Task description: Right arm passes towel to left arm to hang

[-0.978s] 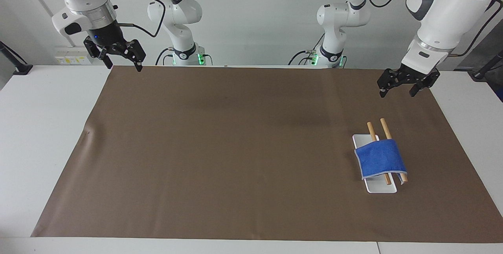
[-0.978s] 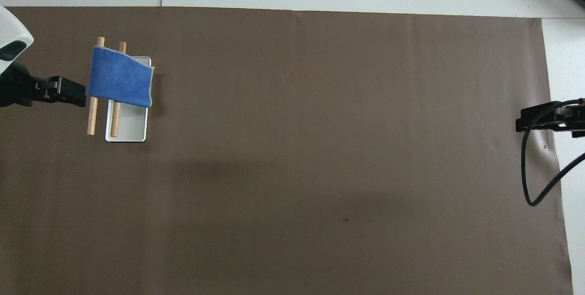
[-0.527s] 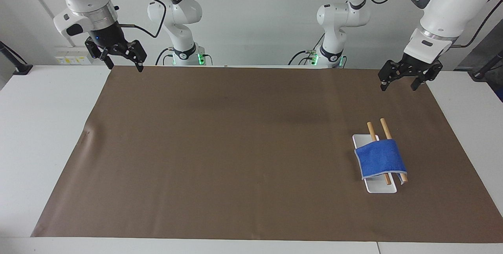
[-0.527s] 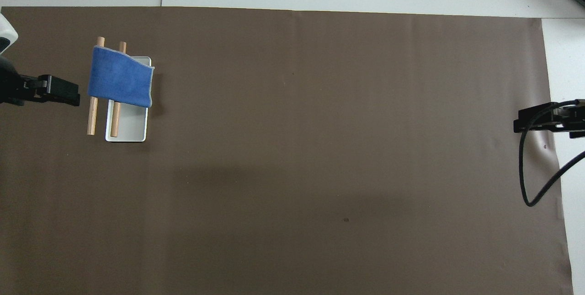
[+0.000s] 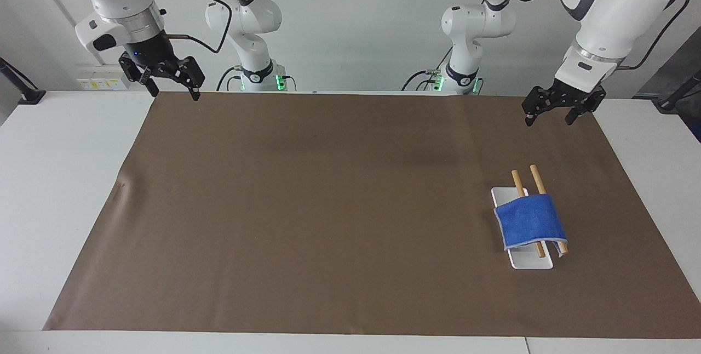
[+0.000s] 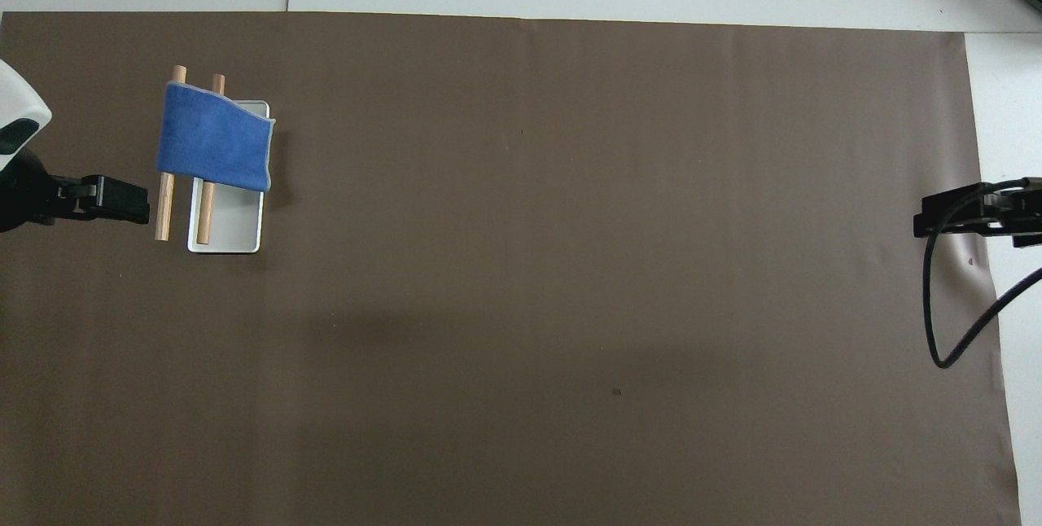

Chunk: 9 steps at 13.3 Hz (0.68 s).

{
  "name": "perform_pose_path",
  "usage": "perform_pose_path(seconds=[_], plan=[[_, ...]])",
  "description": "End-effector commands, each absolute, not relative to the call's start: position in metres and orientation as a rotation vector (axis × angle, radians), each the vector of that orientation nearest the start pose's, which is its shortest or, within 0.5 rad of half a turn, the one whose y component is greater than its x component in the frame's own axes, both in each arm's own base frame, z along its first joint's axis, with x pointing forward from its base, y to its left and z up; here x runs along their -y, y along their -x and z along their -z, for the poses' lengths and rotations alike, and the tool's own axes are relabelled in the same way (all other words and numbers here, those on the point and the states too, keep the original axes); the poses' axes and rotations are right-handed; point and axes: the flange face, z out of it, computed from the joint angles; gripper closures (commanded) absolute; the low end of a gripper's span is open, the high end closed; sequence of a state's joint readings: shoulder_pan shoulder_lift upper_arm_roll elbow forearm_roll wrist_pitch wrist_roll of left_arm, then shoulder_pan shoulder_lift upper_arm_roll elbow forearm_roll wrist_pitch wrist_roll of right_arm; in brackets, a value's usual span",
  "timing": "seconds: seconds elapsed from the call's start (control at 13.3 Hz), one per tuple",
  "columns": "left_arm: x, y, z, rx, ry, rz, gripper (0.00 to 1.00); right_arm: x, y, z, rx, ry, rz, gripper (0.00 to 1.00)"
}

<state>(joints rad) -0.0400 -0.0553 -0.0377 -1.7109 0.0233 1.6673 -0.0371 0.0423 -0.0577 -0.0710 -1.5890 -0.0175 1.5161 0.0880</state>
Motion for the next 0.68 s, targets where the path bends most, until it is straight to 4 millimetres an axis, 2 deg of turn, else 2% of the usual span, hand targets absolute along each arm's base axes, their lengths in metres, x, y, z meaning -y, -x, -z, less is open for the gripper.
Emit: perform_pose_path(seconds=[0.0, 0.45, 0.6], plan=[[0.037, -0.533, -0.598, -0.069, 3.129, 0.046, 0.00, 0.018, -0.525, -0.642, -0.194, 3.145, -0.036, 0.00], [0.036, -0.534, -0.602, -0.068, 3.132, 0.041, 0.00, 0.019, -0.525, -0.642, -0.199, 3.144, -0.036, 0.00], [0.036, -0.535, -0.615, -0.068, 3.134, 0.029, 0.00, 0.018, -0.525, -0.642, -0.196, 3.145, -0.036, 0.00]])
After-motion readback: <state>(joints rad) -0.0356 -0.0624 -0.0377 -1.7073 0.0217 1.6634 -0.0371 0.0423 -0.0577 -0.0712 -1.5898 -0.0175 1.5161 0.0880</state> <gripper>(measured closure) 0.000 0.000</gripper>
